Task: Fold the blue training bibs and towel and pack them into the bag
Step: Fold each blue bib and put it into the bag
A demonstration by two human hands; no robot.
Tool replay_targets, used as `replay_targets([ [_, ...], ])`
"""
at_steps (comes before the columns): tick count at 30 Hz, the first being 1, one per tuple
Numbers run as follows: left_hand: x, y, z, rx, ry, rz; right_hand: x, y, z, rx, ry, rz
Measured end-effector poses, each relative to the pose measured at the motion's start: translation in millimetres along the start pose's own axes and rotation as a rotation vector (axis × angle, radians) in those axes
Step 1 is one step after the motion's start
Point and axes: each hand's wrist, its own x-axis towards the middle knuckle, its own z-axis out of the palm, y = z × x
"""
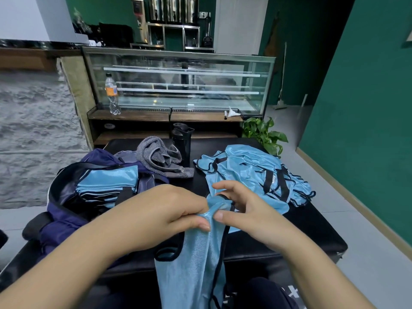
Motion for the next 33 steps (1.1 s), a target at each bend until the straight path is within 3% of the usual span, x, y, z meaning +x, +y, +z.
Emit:
replay_targets([
  [5, 1, 0, 1, -0.011, 0.014, 0.008, -2, -4, 2, 0.070, -0.055, -0.042],
  [11, -1, -3, 3, -0.022, 0.022, -0.011, -1, -1, 1, -0.039, 0.055, -0.029],
  [16, 0, -3, 3, -0.045, 0.009, -0.009, -5, -1, -1, 0.138, -0.065, -0.093],
  [20, -1, -5, 3, -0.017, 0.035, -0.029, -7, -8, 0, 0.175, 0.041, -0.165],
  [29, -4, -15, 6, 0.062, 0.114, -0.120, -11, -16, -2, -0.284, 0.208, -0.175],
  [33, -5, -17, 9, 0.067, 0.140, -0.152, -15, -25, -3, -0.636, 0.128, -0.177],
])
